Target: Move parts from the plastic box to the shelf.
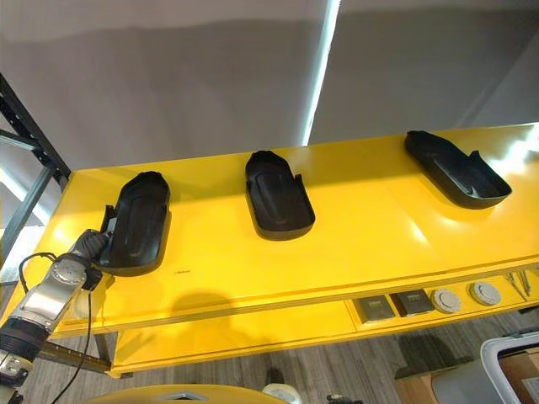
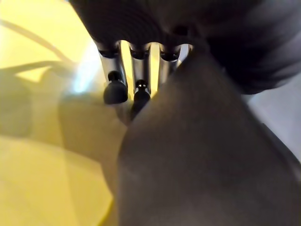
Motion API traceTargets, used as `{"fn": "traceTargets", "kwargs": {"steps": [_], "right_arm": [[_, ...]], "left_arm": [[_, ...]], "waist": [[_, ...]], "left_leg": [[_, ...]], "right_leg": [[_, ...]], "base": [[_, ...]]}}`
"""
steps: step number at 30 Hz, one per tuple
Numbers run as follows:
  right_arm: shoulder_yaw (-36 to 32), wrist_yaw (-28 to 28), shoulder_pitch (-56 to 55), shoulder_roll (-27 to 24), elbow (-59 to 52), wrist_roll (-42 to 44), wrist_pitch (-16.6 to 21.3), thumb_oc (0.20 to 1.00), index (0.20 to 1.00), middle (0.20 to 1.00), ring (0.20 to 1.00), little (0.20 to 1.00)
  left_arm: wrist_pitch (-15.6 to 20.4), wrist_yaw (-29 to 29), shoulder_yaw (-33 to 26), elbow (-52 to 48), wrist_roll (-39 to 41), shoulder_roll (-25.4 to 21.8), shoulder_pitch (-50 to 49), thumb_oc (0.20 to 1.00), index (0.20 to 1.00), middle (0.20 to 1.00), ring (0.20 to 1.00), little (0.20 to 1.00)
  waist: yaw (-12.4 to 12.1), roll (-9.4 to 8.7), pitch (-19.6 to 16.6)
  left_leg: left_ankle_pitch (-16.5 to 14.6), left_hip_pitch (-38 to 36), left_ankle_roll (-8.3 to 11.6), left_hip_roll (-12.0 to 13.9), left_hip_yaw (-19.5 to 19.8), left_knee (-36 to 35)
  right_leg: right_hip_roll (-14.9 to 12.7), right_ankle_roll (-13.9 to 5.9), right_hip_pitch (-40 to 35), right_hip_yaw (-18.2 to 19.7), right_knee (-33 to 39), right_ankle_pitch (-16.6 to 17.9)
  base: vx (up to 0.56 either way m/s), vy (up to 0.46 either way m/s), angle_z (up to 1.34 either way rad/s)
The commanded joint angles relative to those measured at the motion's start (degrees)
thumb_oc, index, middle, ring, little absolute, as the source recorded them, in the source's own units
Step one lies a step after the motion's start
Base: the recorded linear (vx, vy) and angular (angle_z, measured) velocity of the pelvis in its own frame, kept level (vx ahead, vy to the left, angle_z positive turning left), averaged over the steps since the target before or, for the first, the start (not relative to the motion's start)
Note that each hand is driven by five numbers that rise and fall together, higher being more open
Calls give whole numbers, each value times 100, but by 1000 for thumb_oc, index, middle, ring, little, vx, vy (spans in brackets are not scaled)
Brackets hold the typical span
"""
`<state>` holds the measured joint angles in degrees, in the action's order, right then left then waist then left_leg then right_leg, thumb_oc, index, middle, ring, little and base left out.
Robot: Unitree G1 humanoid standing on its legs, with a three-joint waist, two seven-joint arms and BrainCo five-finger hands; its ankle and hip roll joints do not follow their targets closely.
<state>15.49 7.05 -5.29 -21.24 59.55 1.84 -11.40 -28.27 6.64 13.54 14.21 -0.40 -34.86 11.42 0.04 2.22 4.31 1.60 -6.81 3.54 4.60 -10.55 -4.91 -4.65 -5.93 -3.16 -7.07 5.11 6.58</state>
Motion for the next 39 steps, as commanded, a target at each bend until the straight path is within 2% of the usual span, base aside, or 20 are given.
{"fn": "traceTargets", "kwargs": {"steps": [1,6,7,8,14,16,23,26,28,29,30,32,33,34,35,37,38,39], "right_arm": [[208,19,244,60,246,-43,50,1000,1000,1000,1000,1000],[255,6,253,95,234,-18,22,1000,1000,1000,1000,1000],[269,0,256,105,218,-18,-2,1000,1000,1000,1000,1000],[276,-11,257,120,222,-24,-6,1000,1000,1000,1000,1000],[269,-32,265,148,272,-45,1,1000,1000,1000,1000,1000],[240,-32,253,154,307,-97,6,1000,1000,1000,1000,1000],[173,-62,243,184,372,-108,45,1000,1000,1000,1000,1000],[166,-86,232,211,340,-105,31,1000,1000,1000,1000,1000],[132,-104,218,232,356,-119,65,1000,1000,1000,1000,1000],[118,-119,212,242,358,-115,72,1000,1000,1000,1000,1000],[89,-144,201,270,393,-134,112,1000,1000,1000,1000,1000],[61,-161,184,291,399,-154,129,1000,1000,1000,1000,1000],[40,-175,175,304,405,-160,140,1000,1000,1000,1000,1000],[16,-183,169,324,424,-176,157,1000,1000,1000,1000,1000],[10,-191,165,335,439,-182,168,1000,1000,1000,1000,1000],[-1,-196,164,351,491,-203,205,1000,1000,1000,1000,1000],[3,-157,203,305,550,-219,217,1000,1000,1000,1000,1000],[5,-144,207,290,546,-245,205,1000,1000,1000,1000,1000]], "left_arm": [[226,21,-338,87,-231,-363,266,200,200,200,200,200],[321,50,-412,20,-167,-364,187,200,200,200,200,200],[341,75,-434,-29,-138,-347,175,812,812,812,812,812],[365,89,-442,-45,-87,-334,161,1000,1000,1000,1000,1000],[459,220,-647,-401,60,-301,109,1000,1000,1000,1000,1000],[584,355,-873,-670,170,-386,45,1000,1000,1000,1000,1000],[836,273,-1461,-1458,467,-571,-187,1000,1000,1000,1000,1000],[1294,356,-1749,-1841,933,-671,-301,1000,1000,1000,1000,1000],[1914,257,-1939,-2180,1485,-704,-360,1000,1000,1000,1000,1000],[2115,125,-2034,-2385,1699,-669,-396,1000,1000,1000,1000,1000],[2269,-219,-2110,-2681,2290,-570,-442,1000,1000,1000,1000,1000],[2259,-617,-2143,-2901,2809,-441,-518,1000,1000,1000,1000,1000],[2275,-1018,-2144,-3077,3245,-289,-604,1000,1000,1000,1000,1000],[2237,-1550,-2083,-3291,3601,-78,-706,1000,1000,1000,1000,1000],[2155,-1834,-2025,-3378,3835,18,-743,1000,1000,1000,1000,1000],[1815,-2506,-1874,-3466,4514,184,-769,1000,1000,1000,1000,1000],[1647,-3387,-1599,-3631,5093,489,-844,1000,1000,1000,1000,1000],[1593,-3581,-1551,-3662,5217,522,-873,1000,1000,1000,1000,1000]], "waist": [[3,-77,56],[-38,-80,42],[-46,-82,37],[-50,-81,35],[-105,-104,19],[-149,-111,-1],[-280,-125,-17],[-347,-127,-18],[-386,-125,-21],[-405,-124,-18],[-435,-124,-11],[-454,-126,-5],[-479,-126,2],[-504,-129,6],[-513,-131,7],[-523,-136,6],[-536,-126,15],[-533,-122,18]], "left_leg": [[-282,134,-180,-184,105,246],[-291,125,-178,-195,130,239],[-293,117,-177,-195,132,233],[-293,111,-177,-195,134,230],[-295,84,-166,-189,163,202],[-296,75,-160,-186,188,200],[-294,107,-142,-182,271,241],[-292,124,-138,-184,322,264],[-295,131,-136,-186,350,271],[-293,132,-138,-188,371,265],[-293,141,-134,-190,392,269],[-291,146,-129,-192,410,269],[-285,148,-125,-191,429,267],[-277,155,-115,-194,452,265],[-275,154,-115,-195,459,260],[-271,150,-116,-199,463,251],[-251,157,-114,-195,475,239],[-246,158,-113,-194,473,238]], "right_leg": [[-115,-375,-118,81,-125,-366],[-125,-375,-144,55,-108,-367],[-126,-375,-152,51,-106,-371],[-125,-373,-158,50,-104,-372],[-133,-367,-197,9,-86,-381],[-135,-358,-224,-18,-76,-388],[-153,-345,-260,-96,-69,-394],[-168,-339,-283,-131,-68,-401],[-176,-334,-290,-149,-73,-404],[-182,-332,-291,-157,-75,-404],[-192,-328,-296,-173,-79,-407],[-197,-326,-298,-187,-80,-405],[-202,-323,-302,-202,-81,-399],[-206,-320,-303,-220,-81,-391],[-209,-320,-304,-229,-81,-386],[-211,-320,-307,-230,-81,-377],[-217,-319,-289,-236,-82,-356],[-216,-319,-284,-230,-83,-349]], "base": [[0,0,0],[2,2,2],[7,7,8],[6,7,9],[1,5,4],[0,0,0],[-1,1,1],[-11,9,10],[-8,12,17],[-13,17,9],[0,0,0],[-6,5,2],[-15,12,4],[0,0,0],[0,0,0],[-6,13,4],[0,0,0],[0,0,0]]}}
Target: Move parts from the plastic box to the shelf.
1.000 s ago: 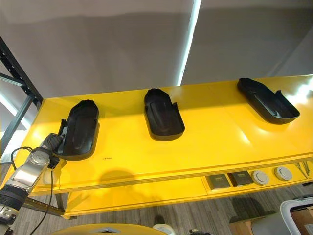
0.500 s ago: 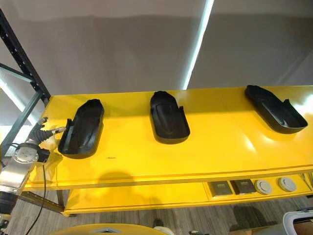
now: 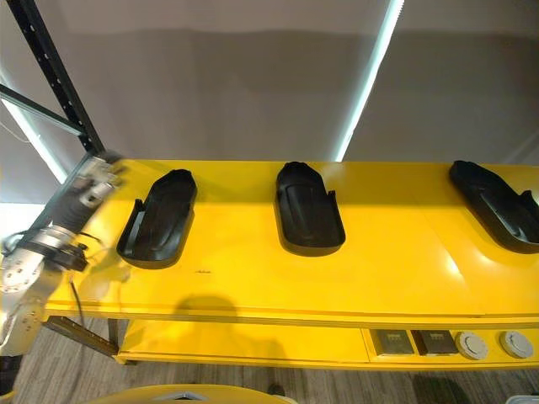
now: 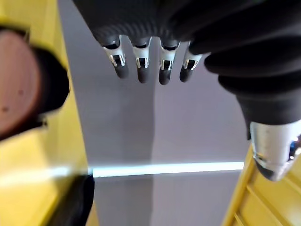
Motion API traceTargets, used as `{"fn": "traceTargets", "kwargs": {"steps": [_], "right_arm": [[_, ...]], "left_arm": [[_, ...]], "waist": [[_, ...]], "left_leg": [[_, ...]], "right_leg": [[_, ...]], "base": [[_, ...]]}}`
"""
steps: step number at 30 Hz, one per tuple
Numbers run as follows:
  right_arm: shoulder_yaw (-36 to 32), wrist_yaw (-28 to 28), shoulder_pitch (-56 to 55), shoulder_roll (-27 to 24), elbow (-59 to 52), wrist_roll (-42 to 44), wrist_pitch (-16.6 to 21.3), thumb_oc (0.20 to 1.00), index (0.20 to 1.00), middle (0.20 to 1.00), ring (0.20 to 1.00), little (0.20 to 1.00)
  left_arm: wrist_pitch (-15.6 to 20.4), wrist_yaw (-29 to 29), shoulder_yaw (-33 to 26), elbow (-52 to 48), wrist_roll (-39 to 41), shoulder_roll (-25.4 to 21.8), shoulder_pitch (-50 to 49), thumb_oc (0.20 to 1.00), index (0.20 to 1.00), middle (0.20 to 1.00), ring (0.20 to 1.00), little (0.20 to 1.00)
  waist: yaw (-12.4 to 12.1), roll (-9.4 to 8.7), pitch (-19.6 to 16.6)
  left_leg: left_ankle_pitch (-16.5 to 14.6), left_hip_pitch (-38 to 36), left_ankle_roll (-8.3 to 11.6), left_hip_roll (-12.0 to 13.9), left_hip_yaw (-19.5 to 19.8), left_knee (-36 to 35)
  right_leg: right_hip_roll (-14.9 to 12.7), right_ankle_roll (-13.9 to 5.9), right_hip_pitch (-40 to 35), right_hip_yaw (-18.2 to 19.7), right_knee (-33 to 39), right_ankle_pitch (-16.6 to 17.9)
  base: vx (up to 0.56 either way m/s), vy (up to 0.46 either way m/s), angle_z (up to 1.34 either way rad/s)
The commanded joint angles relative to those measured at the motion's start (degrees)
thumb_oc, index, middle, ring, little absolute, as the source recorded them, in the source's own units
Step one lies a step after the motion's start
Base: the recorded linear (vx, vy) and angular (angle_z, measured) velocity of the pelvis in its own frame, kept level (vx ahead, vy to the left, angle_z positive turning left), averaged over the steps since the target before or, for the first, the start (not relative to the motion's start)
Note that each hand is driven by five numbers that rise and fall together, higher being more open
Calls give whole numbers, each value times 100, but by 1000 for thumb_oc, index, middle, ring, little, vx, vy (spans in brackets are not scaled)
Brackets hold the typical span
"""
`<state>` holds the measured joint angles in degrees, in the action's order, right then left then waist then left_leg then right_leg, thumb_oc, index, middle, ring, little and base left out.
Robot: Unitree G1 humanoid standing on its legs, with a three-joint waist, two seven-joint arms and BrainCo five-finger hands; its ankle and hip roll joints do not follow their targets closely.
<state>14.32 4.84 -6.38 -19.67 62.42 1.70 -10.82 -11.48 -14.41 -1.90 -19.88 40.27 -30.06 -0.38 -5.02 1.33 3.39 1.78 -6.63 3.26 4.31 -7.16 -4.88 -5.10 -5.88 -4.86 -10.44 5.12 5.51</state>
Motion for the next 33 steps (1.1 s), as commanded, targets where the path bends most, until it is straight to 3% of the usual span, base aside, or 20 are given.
{"fn": "traceTargets", "kwargs": {"steps": [1,2,3,12,21,33], "right_arm": [[139,79,310,125,251,-237,141,1000,1000,1000,1000,1000],[179,69,294,109,234,-222,133,1000,1000,1000,1000,1000],[238,77,265,71,160,-216,85,1000,1000,1000,1000,1000],[265,122,207,-68,115,-240,108,1000,1000,1000,1000,1000],[253,241,114,-256,-121,-370,6,1000,1000,1000,1000,1000],[229,420,149,-478,-182,-442,40,1000,1000,1000,1000,1000]], "left_arm": [[-141,-1560,32,-256,1225,56,285,903,903,903,903,903],[-214,-1627,88,-206,1361,92,250,504,504,504,504,504],[-269,-1675,144,-60,1488,113,199,200,200,200,200,200],[-478,-3120,28,421,1532,86,-230,200,200,200,200,200],[-644,-3561,-158,903,963,-278,-603,200,200,200,200,200],[-628,-3094,-12,1597,469,-615,-1014,200,200,200,200,200]], "waist": [[-19,-35,113],[-11,-37,112],[6,-43,107],[-32,-26,179],[-52,28,214],[-72,81,236]], "left_leg": [[-255,143,-83,-163,126,237],[-244,143,-80,-161,116,233],[-244,140,-84,-161,93,228],[-236,169,-110,-164,76,229],[-237,216,-111,-175,98,272],[-238,218,-144,-204,116,311]], "right_leg": [[-171,-327,-106,114,-87,-232],[-175,-331,-99,124,-85,-219],[-179,-338,-89,142,-80,-209],[-200,-330,-55,165,-61,-172],[-231,-345,-20,156,-73,-159],[-258,-361,-21,117,-116,-157]], "base": [[0,0,0],[4,30,-4],[4,28,-6],[-1,4,-2],[0,0,0],[0,0,0]]}}
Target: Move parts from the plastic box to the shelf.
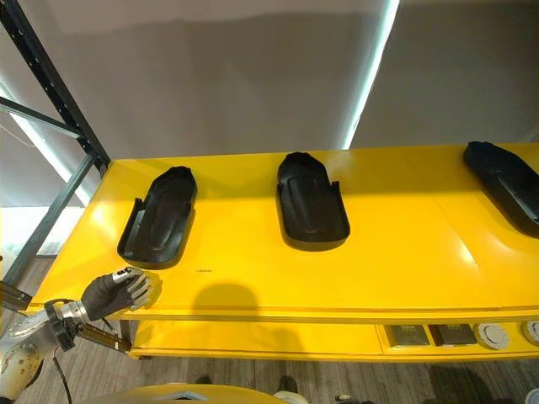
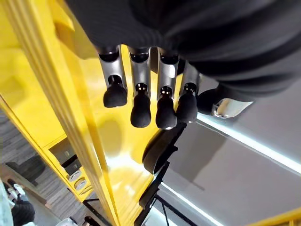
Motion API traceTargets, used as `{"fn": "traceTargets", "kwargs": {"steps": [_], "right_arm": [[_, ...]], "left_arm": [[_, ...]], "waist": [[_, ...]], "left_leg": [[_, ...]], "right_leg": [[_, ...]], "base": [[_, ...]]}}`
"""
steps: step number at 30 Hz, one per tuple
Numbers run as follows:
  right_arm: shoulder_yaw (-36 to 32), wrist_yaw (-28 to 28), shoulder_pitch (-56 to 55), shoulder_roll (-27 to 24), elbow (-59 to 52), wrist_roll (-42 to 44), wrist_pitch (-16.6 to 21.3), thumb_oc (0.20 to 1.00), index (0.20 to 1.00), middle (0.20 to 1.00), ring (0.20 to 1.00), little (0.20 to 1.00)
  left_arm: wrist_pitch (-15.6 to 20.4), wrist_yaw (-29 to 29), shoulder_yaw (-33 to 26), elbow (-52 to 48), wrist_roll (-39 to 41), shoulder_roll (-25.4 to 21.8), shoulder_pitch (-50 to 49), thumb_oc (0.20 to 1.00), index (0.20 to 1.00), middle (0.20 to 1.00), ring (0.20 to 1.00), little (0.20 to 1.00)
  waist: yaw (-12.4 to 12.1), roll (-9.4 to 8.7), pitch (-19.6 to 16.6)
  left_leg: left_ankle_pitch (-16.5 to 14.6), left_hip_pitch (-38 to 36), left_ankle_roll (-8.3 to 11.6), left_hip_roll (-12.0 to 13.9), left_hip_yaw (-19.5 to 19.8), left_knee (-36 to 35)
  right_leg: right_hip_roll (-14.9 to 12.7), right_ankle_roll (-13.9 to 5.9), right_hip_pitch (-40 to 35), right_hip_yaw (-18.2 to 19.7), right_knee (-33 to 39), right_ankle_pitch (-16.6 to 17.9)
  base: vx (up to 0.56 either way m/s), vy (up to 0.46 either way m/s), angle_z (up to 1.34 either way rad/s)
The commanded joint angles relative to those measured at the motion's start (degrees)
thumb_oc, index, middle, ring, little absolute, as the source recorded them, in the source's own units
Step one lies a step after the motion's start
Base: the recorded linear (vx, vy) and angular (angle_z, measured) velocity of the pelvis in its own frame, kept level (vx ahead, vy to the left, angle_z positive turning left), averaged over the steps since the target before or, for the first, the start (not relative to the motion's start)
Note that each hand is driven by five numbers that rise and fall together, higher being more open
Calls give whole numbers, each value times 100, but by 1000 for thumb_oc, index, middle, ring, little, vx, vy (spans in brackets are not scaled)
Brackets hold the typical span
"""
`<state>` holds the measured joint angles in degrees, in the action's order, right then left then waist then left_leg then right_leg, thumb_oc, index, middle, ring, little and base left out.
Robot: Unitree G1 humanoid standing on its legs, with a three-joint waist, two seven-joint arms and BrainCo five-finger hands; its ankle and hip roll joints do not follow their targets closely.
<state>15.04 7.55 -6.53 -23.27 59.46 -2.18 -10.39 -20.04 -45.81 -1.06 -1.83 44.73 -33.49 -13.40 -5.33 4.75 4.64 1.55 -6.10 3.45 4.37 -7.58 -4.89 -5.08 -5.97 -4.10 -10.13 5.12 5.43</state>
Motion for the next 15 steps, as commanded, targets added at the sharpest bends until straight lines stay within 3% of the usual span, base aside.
{"fn": "traceTargets", "kwargs": {"steps": [1,15], "right_arm": [[166,160,190,-116,144,-70,19,1000,1000,1000,1000,1000],[156,149,177,-83,202,-104,55,1000,1000,1000,1000,1000]], "left_arm": [[265,157,-55,-112,9,-248,288,200,200,200,200,200],[476,731,109,186,-105,-30,374,200,200,200,200,200]], "waist": [[-40,-261,119],[9,-280,166]], "left_leg": [[-216,170,-171,-213,160,318],[-233,162,-178,-194,109,351]], "right_leg": [[-258,-347,-93,90,-122,-151],[-250,-336,-92,104,-149,-161]], "base": [[0,0,0],[0,0,0]]}}
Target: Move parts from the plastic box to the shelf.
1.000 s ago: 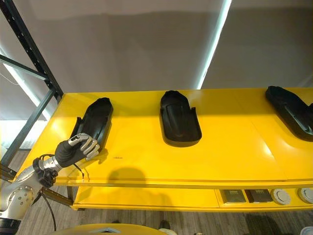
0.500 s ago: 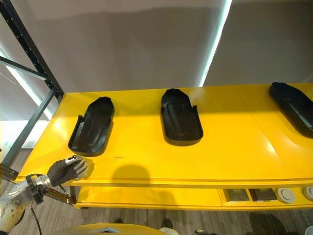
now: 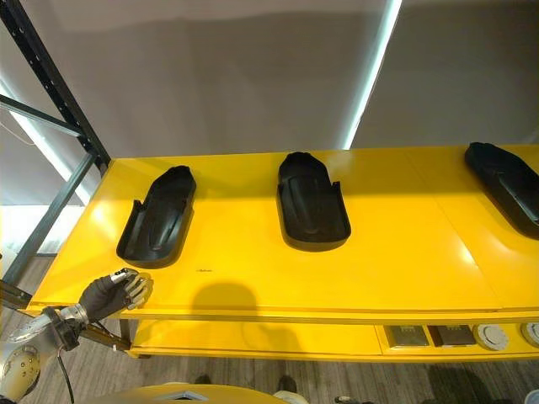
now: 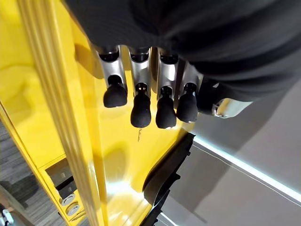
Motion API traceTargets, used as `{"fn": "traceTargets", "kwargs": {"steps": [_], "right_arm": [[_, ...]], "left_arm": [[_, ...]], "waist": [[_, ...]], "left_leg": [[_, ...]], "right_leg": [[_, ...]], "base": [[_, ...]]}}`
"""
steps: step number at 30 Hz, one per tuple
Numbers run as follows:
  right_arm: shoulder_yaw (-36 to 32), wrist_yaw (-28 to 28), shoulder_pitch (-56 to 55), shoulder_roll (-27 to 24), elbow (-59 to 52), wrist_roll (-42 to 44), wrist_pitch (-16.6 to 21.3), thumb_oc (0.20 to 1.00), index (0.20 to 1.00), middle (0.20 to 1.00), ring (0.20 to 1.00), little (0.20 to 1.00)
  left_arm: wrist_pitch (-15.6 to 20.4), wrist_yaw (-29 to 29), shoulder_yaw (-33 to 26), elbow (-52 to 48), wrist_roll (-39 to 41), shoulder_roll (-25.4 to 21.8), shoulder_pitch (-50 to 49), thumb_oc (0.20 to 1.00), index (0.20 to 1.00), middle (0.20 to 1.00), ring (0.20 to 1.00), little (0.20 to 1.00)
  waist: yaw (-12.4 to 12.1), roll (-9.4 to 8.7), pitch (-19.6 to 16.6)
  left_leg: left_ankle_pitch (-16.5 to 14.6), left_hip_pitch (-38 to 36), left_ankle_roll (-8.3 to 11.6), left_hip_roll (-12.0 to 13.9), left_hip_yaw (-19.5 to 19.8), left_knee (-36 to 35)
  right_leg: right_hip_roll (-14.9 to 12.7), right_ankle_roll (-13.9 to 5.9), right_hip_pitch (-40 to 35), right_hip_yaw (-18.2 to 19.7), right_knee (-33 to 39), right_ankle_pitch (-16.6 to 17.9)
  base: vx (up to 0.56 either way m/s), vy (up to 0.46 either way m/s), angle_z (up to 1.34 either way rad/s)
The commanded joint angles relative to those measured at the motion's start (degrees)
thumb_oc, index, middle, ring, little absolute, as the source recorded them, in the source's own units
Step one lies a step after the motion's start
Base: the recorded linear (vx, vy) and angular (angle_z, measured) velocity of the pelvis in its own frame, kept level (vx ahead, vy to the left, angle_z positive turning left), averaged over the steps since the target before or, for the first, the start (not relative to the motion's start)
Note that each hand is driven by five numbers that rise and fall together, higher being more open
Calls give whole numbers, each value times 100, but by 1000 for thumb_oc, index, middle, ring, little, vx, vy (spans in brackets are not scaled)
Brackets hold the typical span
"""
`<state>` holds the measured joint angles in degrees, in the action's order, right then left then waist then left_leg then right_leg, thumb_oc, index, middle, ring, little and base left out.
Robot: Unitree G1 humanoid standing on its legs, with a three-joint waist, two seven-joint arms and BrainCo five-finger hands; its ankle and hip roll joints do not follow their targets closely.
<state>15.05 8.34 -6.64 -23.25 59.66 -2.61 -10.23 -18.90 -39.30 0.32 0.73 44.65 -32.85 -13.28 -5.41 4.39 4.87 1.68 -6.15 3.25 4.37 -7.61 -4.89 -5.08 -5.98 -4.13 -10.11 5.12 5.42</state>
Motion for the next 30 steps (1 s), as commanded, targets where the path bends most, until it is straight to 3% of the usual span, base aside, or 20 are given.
{"fn": "traceTargets", "kwargs": {"steps": [1,7,21,30], "right_arm": [[164,72,184,-88,175,-58,42,1000,1000,1000,1000,1000],[185,75,188,-48,184,-84,39,1000,1000,1000,1000,1000],[275,109,194,8,175,-233,1,1000,1000,1000,1000,1000],[278,171,197,7,139,-327,-48,1000,1000,1000,1000,1000]], "left_arm": [[351,224,-12,-63,-64,-88,374,200,200,200,200,200],[600,562,107,69,-320,-17,488,200,200,200,200,200],[710,1366,297,692,-346,255,991,200,200,200,200,200],[810,1569,195,1026,-318,346,1105,200,200,200,200,200]], "waist": [[24,-246,141],[67,-270,139],[233,-313,75],[271,-326,68]], "left_leg": [[-250,169,-158,-190,103,358],[-271,155,-169,-186,74,372],[-301,110,-177,-160,-42,390],[-318,103,-175,-151,-65,425]], "right_leg": [[-251,-337,-92,105,-149,-164],[-236,-327,-96,143,-160,-181],[-200,-307,-90,256,-176,-206],[-205,-296,-92,286,-199,-224]], "base": [[0,0,0],[0,0,0],[12,0,-1],[3,0,0]]}}
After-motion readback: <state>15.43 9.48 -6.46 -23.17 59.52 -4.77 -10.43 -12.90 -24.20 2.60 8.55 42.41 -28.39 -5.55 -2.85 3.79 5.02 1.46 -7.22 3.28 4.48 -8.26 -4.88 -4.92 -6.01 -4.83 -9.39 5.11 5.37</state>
